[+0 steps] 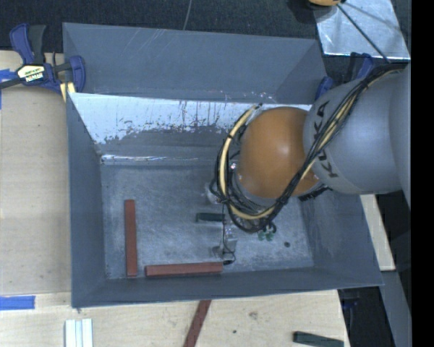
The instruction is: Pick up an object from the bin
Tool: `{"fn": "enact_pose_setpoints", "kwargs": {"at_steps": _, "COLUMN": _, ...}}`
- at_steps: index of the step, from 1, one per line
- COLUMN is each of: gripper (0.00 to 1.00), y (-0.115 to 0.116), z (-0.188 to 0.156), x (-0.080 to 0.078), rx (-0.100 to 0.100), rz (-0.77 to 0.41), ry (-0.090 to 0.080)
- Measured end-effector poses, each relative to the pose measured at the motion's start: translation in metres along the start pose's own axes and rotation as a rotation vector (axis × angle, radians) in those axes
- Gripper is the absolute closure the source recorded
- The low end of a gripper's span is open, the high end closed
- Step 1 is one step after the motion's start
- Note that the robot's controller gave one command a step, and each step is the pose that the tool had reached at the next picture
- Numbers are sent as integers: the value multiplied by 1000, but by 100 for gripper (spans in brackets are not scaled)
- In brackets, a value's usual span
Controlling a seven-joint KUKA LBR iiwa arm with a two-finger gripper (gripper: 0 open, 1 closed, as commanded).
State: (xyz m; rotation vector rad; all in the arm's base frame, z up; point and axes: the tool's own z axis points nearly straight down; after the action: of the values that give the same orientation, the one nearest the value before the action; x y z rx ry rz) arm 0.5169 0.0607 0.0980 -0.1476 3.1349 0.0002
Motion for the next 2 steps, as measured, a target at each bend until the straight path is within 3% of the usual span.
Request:
{"fn": "enact_pose_setpoints", "kwargs": {"at_steps": 1, "gripper": 0, "y": 11, "z": -1, "x": 14, "rx": 2, "rz": 103, "ry": 3}}
{"fn": "enact_pose_setpoints", "kwargs": {"at_steps": 2, "gripper": 0, "y": -10, "z": 23, "x": -22, "rx": -1, "rz": 24, "ry": -1}}
